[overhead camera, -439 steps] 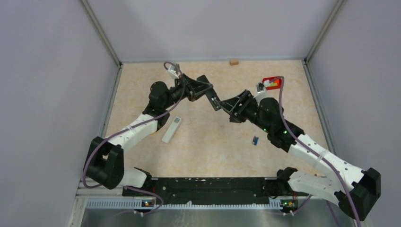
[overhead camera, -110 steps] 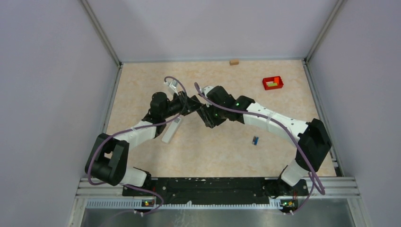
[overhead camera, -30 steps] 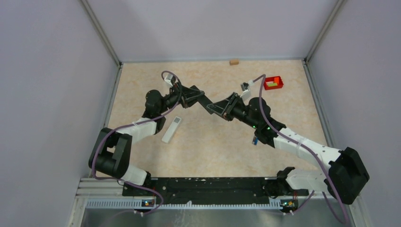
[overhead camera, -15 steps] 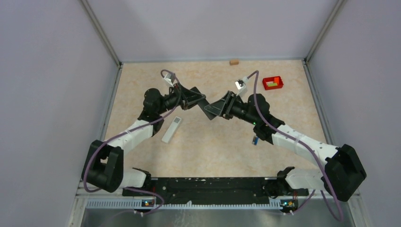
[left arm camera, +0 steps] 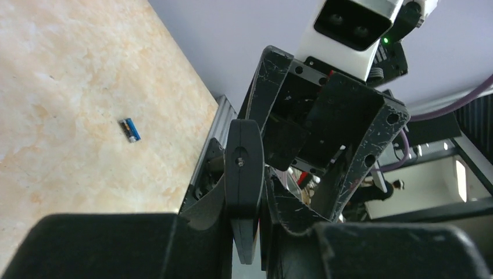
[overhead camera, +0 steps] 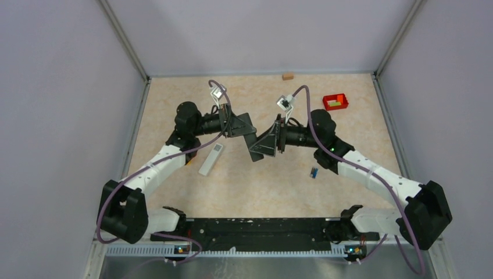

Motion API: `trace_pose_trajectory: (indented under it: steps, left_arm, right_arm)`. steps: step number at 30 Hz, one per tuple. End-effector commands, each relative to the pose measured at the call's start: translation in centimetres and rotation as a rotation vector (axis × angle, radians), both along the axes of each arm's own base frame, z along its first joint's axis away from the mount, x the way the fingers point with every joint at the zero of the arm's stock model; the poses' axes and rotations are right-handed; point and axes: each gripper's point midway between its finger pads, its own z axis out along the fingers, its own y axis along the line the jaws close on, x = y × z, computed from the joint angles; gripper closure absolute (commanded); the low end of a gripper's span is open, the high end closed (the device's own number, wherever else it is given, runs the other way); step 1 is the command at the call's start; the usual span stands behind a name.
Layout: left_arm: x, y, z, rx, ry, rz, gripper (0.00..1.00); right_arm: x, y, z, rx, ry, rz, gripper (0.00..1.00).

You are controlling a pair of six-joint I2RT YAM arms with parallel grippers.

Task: Load the batteries into the remote control
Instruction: Load the battery cover into the remote control, then place the remote control at the center of the board.

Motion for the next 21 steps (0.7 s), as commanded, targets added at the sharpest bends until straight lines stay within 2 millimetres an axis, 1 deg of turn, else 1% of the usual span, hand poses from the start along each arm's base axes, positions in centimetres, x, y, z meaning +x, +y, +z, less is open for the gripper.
trace_pose_trajectory:
  steps: [1,5,7,10,12,14,15,16,17,18,19,20,21]
  left_arm:
    - [-2.0,0.3,3.2,-0.033,-0.187,-0.090,1.00]
    - [-2.3,0.4,3.9,-0.044,-0.222,-0.093,1.00]
    - [-2.3,0.4,4.0,-0.049,-0.230,-0.093,1.00]
    - [-2.5,0.4,4.1,-0.059,-0.237,-0.102,1.00]
    - [-2.6,0.5,4.3,-0.065,-0.243,-0.104,1.00]
    - [-2.6,0.5,4.4,-0.068,-0.250,-0.100,1.00]
    - [-2.6,0.5,4.4,-0.067,-0.251,-0.094,0.97]
    - [-2.5,0.5,4.4,-0.066,-0.255,-0.087,0.91]
    - [-2.4,0.5,4.4,-0.061,-0.255,-0.077,0.81]
    - [-2.2,0.6,4.3,-0.053,-0.261,-0.064,0.67]
    - [-1.6,0.7,3.9,-0.034,-0.240,-0.024,0.51]
    - [-0.8,0.9,3.2,-0.003,-0.234,0.022,0.32]
    - [0.0,1.3,2.8,0.029,-0.233,0.074,0.21]
  right_arm:
    - [-2.5,0.3,4.6,0.103,-0.184,0.185,0.40]
    - [-2.2,0.7,4.3,0.078,-0.177,0.201,0.49]
    - [-2.1,0.9,4.1,0.074,-0.161,0.205,0.52]
    - [-1.9,1.3,3.8,0.076,-0.147,0.212,0.61]
    - [-1.6,1.5,3.6,0.074,-0.139,0.209,0.69]
    - [-1.0,1.7,3.5,0.064,-0.123,0.188,0.82]
    - [-0.8,1.8,3.4,0.060,-0.117,0.186,0.89]
    - [-0.6,1.9,3.3,0.056,-0.110,0.178,0.94]
    - [-0.3,2.0,3.2,0.051,-0.103,0.161,0.99]
    - [0.2,2.0,3.0,0.043,-0.096,0.133,1.00]
    - [0.7,1.8,2.8,0.029,-0.095,0.100,1.00]
    - [1.3,1.6,2.4,0.003,-0.086,0.062,1.00]
    - [1.8,1.3,2.0,-0.020,-0.082,0.025,1.00]
